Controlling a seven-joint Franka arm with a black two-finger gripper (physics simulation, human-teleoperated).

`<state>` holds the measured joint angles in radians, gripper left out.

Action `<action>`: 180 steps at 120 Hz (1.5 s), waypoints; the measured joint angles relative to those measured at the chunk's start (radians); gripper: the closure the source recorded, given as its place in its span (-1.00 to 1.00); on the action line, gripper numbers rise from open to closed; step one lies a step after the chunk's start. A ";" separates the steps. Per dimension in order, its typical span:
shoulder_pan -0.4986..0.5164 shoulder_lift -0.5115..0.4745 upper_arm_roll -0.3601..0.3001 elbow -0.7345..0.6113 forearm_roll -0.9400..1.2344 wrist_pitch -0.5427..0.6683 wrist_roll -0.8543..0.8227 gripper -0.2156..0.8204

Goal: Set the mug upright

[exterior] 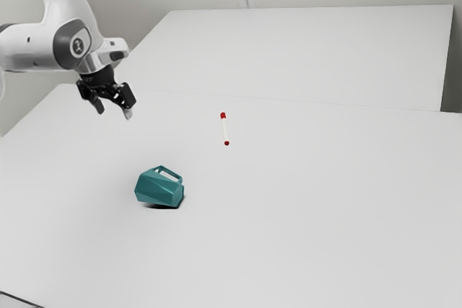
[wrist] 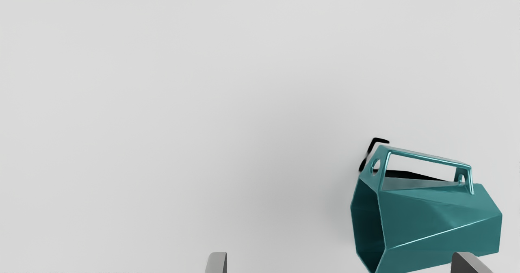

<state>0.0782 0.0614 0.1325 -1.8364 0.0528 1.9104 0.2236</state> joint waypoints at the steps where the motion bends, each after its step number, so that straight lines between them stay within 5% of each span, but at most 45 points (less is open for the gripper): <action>1: 0.001 0.000 0.000 0.000 -0.002 0.001 0.000 -0.58; 91: 0.117 0.228 0.029 -0.094 -0.568 -0.088 0.134 -0.58; 151: 0.179 0.290 0.022 -0.106 -0.799 -0.196 0.258 -0.58; 164: 0.181 0.293 0.021 -0.127 -0.823 -0.212 0.275 -0.40; 180: 0.181 0.294 0.020 -0.134 -0.837 -0.222 0.293 0.07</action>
<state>0.2589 0.3550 0.1521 -1.9705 -0.7838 1.6881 0.5162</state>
